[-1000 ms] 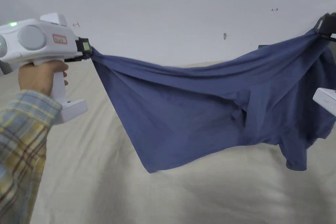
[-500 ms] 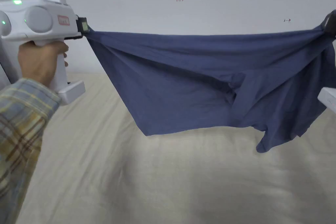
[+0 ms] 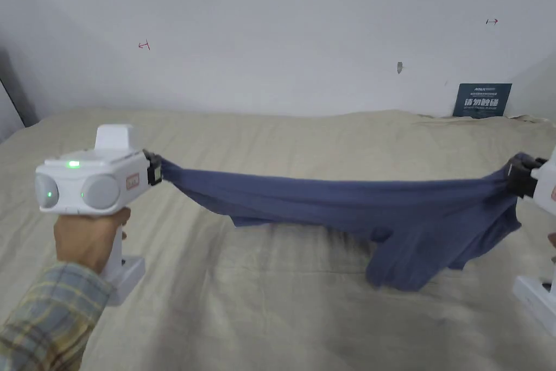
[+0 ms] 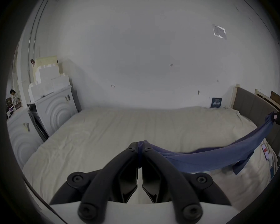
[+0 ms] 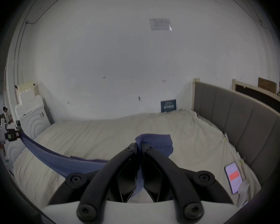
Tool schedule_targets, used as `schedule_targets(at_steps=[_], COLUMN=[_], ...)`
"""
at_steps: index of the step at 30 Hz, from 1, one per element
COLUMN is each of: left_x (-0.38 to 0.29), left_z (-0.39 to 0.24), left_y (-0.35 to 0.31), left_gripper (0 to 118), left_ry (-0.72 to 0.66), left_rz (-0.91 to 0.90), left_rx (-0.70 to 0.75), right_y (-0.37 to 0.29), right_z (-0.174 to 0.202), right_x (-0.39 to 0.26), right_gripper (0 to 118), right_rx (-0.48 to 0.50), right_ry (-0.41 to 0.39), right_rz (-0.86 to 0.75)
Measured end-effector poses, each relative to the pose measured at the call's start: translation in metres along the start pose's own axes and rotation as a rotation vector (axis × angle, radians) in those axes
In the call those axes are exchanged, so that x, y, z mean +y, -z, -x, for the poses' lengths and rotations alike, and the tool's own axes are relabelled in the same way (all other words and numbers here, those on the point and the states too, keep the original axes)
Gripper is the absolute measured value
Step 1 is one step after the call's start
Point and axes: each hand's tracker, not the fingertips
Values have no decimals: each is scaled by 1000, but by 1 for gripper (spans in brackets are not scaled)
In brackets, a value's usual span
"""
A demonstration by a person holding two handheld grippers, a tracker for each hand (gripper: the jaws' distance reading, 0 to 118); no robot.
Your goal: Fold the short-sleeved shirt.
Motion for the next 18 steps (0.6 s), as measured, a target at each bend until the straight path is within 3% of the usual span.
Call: schedule_targets(at_steps=[5,18], left_x=[-63,-205], left_z=[-2,5], left_y=[-17,-98], left_gripper=[0,0], left_ry=[-6,-49], left_rz=[86,257], left_rx=[1,17], right_y=[-25,-129], right_z=[-3,5], right_x=[-55,-174], right_gripper=[2,2], right_rx=[-6,-55], right_ry=[31,-31], right_rz=[67,218])
